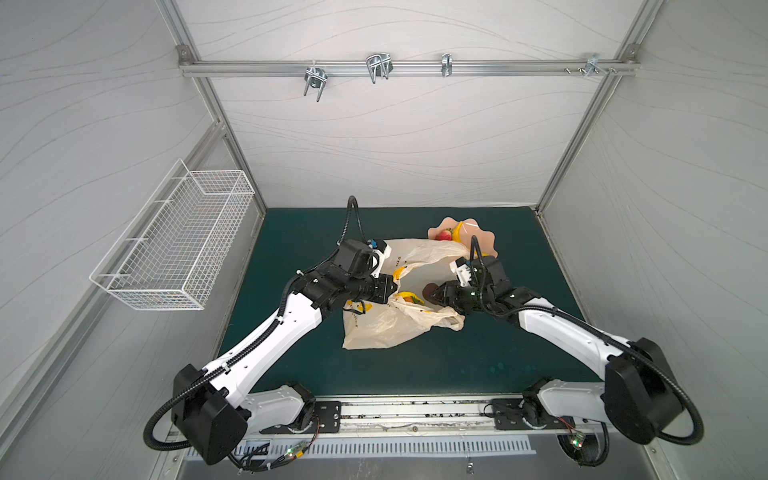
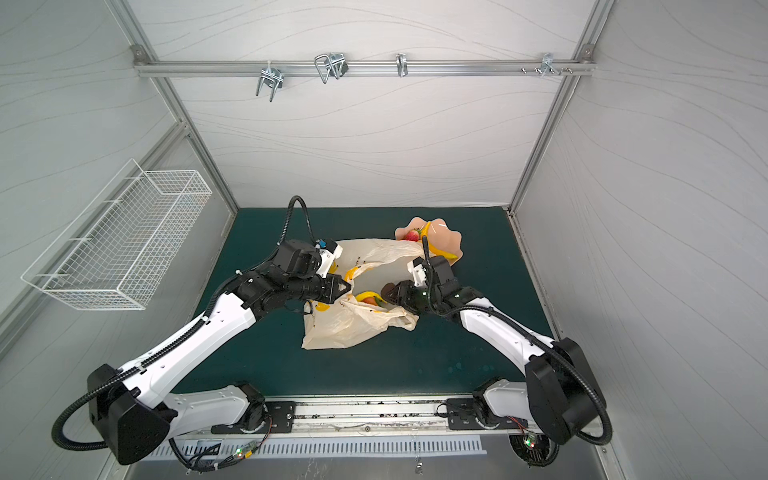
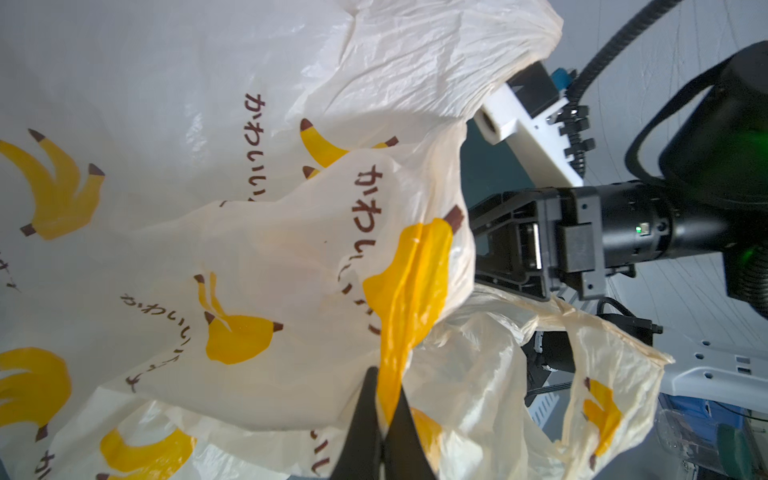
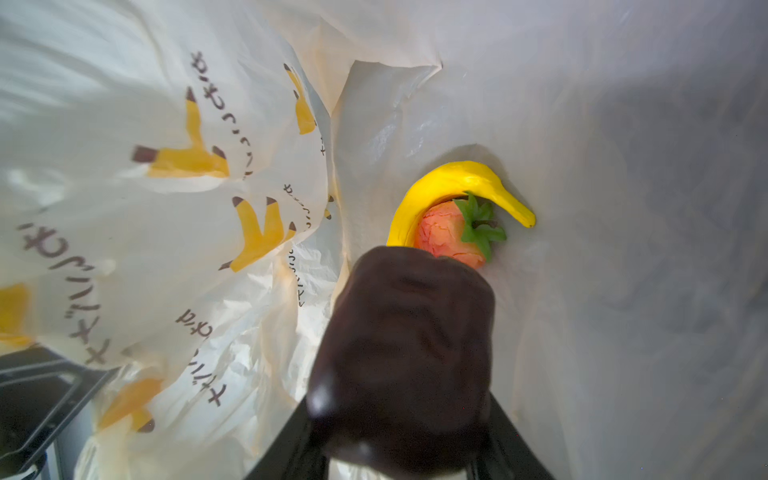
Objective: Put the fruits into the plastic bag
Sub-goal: 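Lower the plum into the bag beside the banana and strawberry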
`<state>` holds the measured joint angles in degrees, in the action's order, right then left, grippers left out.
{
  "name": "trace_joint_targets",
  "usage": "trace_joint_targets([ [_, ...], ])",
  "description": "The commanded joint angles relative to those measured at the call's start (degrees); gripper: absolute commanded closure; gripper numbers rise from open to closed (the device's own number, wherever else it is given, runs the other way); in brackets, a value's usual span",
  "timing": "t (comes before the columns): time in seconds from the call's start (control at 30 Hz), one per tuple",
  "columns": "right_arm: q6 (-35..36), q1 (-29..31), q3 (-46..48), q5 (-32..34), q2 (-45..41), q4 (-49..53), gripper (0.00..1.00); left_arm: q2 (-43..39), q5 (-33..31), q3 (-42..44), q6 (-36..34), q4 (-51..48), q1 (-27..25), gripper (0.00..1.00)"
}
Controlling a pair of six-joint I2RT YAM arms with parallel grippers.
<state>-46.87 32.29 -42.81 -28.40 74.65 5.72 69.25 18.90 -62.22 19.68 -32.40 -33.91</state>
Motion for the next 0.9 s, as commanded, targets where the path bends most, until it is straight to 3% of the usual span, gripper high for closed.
trace_joint_targets([
  [0.0, -2.4, 0.6, -1.5, -3.1, 2.2, -5.1, 0.6, 0.5, -0.4, -3.1, -1.0, 2.2, -0.7, 1.0],
  [0.57, -5.5, 7.5, -9.1, -7.3, 19.2, -8.6, 0.58, 1.4, -1.1, -2.9, -0.5, 3.7, -1.9, 1.0],
  [0.87, -5.2, 9.5, -15.4, -9.7, 27.0, -4.5, 0.54, 1.1, -1.6, -2.4, 0.0, 4.3, -2.4, 1.0],
])
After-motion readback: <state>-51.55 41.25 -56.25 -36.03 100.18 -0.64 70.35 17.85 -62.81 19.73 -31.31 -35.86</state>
